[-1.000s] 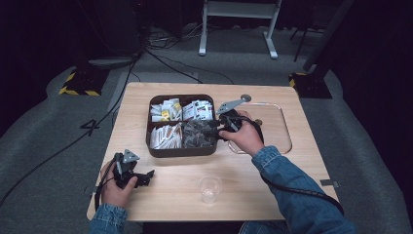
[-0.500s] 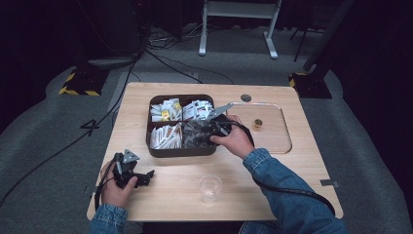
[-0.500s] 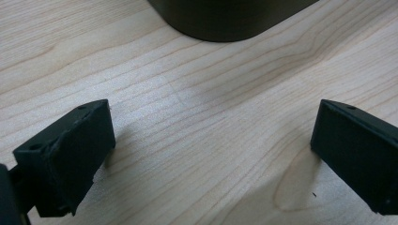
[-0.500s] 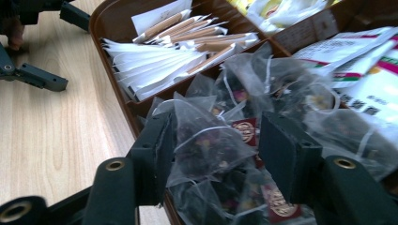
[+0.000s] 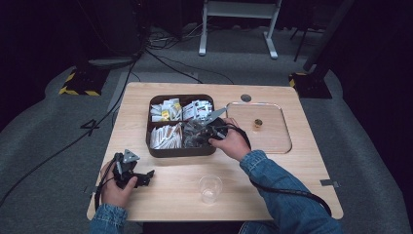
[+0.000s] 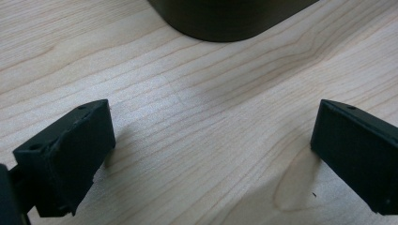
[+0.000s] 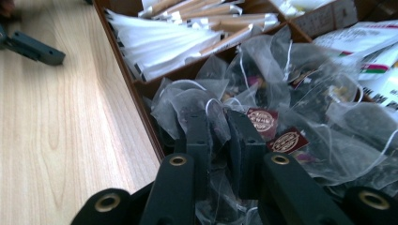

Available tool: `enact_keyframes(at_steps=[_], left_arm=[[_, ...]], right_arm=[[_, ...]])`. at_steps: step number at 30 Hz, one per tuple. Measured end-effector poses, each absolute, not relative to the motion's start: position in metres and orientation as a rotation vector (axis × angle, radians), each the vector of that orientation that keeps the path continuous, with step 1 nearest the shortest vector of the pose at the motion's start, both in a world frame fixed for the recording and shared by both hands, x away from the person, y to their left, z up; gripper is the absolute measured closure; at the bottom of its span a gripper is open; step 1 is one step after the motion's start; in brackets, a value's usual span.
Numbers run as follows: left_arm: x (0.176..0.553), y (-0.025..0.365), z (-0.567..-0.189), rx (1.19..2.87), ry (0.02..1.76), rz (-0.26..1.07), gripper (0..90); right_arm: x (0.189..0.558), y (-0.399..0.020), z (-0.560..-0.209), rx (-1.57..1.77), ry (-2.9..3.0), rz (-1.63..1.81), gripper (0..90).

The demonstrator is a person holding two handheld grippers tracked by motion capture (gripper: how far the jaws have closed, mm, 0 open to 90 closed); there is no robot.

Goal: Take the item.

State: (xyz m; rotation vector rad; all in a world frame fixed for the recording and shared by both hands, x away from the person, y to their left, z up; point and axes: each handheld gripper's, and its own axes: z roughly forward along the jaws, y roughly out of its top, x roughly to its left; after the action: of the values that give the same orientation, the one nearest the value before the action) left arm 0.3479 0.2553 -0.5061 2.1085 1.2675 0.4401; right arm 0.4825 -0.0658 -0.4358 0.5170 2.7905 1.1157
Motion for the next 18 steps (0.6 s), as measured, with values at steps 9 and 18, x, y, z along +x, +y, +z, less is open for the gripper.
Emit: enact_keyframes(at_steps=[9, 18], left_arm=[[0.348, 0.255, -0.506, 2.11, 1.266, 0.442, 0.5], [0.348, 0.255, -0.506, 2.108, 1.268, 0.44, 0.5]], right_arm=[[0.482, -0.077, -0.423, 0.57, 2.718, 1.258, 81.1], [0.48, -0.092, -0.409, 0.612, 2.657, 1.412, 81.1]])
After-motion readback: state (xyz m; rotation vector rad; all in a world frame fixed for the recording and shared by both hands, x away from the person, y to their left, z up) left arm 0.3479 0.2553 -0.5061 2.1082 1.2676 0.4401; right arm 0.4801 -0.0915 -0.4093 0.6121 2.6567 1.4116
